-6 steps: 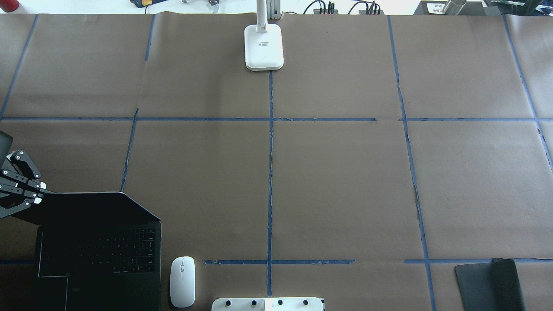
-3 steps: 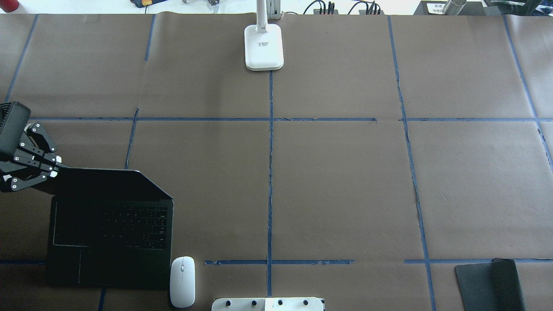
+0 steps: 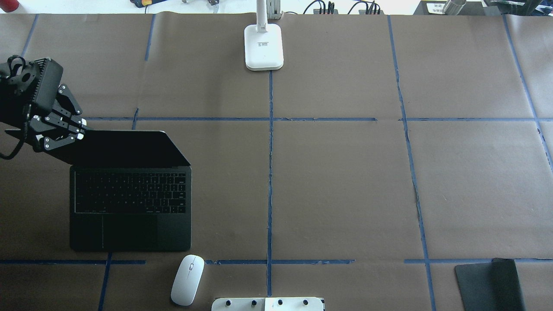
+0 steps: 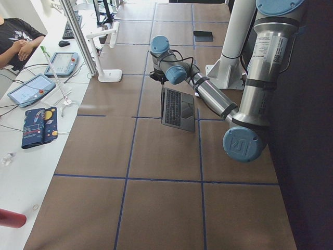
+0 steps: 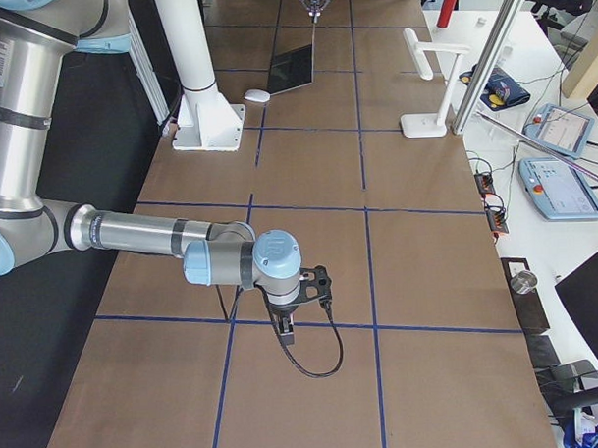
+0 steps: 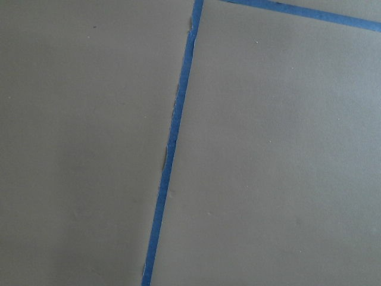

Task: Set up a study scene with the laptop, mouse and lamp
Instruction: 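Slide the laptop with the left gripper away from the robot toward the lamp base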

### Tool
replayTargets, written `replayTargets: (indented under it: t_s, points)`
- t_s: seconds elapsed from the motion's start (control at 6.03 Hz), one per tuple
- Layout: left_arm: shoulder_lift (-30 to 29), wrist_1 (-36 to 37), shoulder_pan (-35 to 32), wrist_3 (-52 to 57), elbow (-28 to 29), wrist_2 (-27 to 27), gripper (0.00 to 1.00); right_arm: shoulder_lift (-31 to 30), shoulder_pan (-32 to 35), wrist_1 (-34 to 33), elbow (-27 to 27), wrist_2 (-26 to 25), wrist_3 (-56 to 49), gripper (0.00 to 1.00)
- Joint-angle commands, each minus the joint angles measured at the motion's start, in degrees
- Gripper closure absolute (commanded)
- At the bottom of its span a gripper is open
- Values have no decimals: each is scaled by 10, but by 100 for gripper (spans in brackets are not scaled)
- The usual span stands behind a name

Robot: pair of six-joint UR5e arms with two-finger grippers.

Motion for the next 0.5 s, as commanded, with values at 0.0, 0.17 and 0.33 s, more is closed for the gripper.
replayTargets:
  t_s: [0.0, 0.17, 0.33]
  points:
    - [-105, 12, -9, -4, 84, 6, 99, 0, 0, 0, 0, 1, 0, 0]
    - [-152, 12, -9, -5, 127, 16, 99, 0, 0, 0, 0, 1, 1, 0]
    - [-193, 11, -9, -8, 163, 26, 99, 0, 0, 0, 0, 1, 1, 0]
